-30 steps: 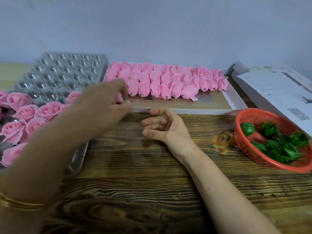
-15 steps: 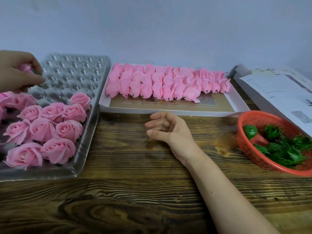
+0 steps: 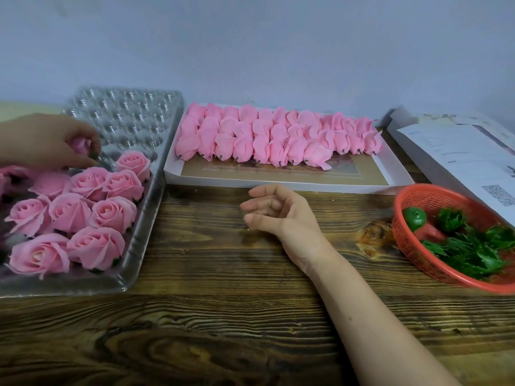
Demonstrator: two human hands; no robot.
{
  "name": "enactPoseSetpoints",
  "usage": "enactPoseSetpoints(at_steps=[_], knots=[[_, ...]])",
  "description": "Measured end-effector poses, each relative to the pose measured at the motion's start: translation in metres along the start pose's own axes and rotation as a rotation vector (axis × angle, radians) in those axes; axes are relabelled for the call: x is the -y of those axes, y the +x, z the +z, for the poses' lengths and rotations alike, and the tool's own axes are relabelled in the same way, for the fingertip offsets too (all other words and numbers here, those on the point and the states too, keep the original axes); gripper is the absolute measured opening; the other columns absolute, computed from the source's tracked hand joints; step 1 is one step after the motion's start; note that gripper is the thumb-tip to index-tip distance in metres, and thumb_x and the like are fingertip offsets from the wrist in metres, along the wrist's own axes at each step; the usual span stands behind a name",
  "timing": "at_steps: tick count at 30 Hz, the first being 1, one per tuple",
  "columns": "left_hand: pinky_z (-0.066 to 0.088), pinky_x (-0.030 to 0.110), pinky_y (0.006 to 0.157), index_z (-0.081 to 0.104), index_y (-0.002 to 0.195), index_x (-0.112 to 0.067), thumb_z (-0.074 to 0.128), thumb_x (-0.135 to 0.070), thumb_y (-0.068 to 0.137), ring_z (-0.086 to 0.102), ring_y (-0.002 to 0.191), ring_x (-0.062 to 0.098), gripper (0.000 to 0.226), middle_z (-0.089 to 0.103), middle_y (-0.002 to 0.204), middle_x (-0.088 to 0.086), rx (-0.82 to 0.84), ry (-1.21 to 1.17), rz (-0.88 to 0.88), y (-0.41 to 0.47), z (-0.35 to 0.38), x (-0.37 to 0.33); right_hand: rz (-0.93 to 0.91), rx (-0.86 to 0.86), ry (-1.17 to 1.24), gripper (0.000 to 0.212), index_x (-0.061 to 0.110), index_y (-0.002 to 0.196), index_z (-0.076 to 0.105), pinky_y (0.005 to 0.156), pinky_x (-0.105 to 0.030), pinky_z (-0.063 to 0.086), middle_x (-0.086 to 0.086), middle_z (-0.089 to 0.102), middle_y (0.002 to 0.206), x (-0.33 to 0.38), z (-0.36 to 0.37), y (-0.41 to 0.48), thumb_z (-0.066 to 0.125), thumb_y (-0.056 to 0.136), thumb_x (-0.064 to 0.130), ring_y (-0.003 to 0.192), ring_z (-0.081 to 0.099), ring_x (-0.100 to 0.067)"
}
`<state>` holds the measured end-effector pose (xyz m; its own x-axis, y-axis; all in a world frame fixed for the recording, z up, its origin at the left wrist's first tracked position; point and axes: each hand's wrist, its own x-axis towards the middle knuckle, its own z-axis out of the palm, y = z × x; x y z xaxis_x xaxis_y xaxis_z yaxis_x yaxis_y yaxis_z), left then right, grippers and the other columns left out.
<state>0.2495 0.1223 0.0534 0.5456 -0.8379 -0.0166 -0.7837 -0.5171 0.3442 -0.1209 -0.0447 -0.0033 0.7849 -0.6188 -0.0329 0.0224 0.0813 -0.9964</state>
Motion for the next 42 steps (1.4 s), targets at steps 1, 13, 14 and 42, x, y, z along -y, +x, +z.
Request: enactPoseSetpoints(at_steps=[1, 13, 14, 42], knots=[[0.052, 0.054, 0.069, 0.066, 0.068, -0.021, 0.088, 0.003, 0.066, 0.058, 0.056, 0.03, 0.033, 0.063, 0.053, 0.002, 0.025, 0.032, 0.007, 0.0, 0.0, -0.002, 0.0, 0.001, 0.0, 0.038, 0.013, 0.104, 0.064, 0.082, -0.033, 0.055, -0.007, 0.075, 0.092, 0.0, 0.0, 0.0, 0.078, 0.073, -0.004, 0.084, 0.069, -0.015], [0.053, 0.042, 0.072, 0.065, 0.059, -0.035, 0.09, -0.006, 0.061, 0.066, 0.065, 0.025, 0.038, 0.07, 0.064, -0.004, 0.069, 0.191, 0.021, 0.001, 0.003, -0.01, 0.008, -0.003, 0.02, 0.04, 0.015, 0.1, 0.065, 0.076, -0.029, 0.053, -0.004, 0.075, 0.089, 0.001, 0.003, 0.001, 0.077, 0.063, 0.008, 0.08, 0.068, -0.012], [0.054, 0.043, 0.073, 0.066, 0.06, -0.036, 0.09, -0.006, 0.061, 0.066, 0.066, 0.024, 0.038, 0.07, 0.065, -0.005, 0.081, 0.19, 0.011, 0.0, 0.002, -0.01, 0.011, -0.004, 0.024, 0.039, 0.015, 0.099, 0.065, 0.076, -0.029, 0.053, -0.004, 0.075, 0.088, 0.0, 0.003, 0.001, 0.076, 0.063, 0.009, 0.079, 0.068, -0.012], [0.055, 0.05, 0.079, 0.071, 0.055, -0.036, 0.085, -0.021, 0.045, 0.069, 0.072, 0.027, 0.022, 0.074, 0.071, -0.003, 0.124, 0.085, 0.002, -0.009, -0.009, -0.032, 0.051, 0.033, 0.071, 0.025, 0.009, 0.094, 0.069, 0.073, -0.025, 0.055, -0.011, 0.075, 0.094, 0.005, 0.002, -0.002, 0.071, 0.069, 0.007, 0.085, 0.068, -0.018]])
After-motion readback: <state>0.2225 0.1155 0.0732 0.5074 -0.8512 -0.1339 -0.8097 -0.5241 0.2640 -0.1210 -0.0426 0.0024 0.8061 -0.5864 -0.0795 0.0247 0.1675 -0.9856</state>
